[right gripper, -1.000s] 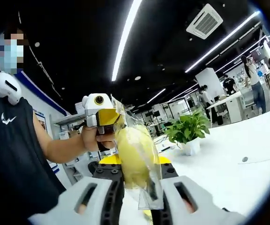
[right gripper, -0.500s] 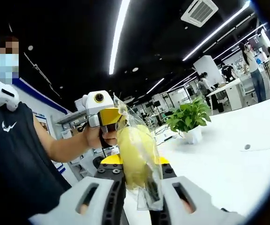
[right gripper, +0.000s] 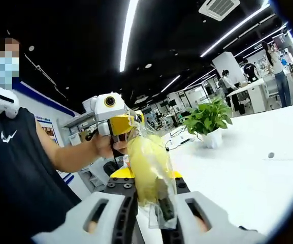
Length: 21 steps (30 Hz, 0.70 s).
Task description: Compare the silicone blocks by pressing each to a similar depth, holding the contact briefly, and releasing to observe deformation and rebound differences across the visible hardness samples.
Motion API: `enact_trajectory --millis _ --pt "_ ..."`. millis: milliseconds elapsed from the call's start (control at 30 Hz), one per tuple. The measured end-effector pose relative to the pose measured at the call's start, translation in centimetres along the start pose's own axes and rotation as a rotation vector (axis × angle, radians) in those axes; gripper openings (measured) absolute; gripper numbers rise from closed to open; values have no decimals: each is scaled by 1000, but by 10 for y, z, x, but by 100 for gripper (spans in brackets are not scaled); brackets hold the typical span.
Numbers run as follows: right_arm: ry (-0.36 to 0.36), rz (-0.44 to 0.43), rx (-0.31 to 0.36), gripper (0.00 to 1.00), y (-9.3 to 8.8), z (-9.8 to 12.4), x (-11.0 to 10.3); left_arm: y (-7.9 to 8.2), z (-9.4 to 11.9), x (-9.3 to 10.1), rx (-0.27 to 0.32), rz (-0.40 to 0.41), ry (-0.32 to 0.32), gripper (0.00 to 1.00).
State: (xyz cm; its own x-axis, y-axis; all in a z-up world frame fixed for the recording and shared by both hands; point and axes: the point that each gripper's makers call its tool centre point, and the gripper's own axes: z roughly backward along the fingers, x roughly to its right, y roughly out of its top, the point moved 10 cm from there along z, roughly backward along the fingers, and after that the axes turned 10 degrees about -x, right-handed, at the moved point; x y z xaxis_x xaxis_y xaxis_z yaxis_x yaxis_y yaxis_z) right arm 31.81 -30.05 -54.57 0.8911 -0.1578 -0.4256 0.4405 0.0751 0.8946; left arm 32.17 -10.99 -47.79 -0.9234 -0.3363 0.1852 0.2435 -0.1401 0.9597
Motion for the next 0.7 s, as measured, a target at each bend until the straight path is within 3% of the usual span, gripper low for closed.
enact_trajectory --millis 333,533,700 --pt "4 -23 -45 7 -2 -1 6 -8 -3 -6 -7 -12 29 1" --pt "6 -21 -62 7 -7 -4 8 -14 -3 -10 -28 55 10 0" --pt "-8 -39 -41 9 -14 -4 11 -15 -5 -6 -42 51 46 0"
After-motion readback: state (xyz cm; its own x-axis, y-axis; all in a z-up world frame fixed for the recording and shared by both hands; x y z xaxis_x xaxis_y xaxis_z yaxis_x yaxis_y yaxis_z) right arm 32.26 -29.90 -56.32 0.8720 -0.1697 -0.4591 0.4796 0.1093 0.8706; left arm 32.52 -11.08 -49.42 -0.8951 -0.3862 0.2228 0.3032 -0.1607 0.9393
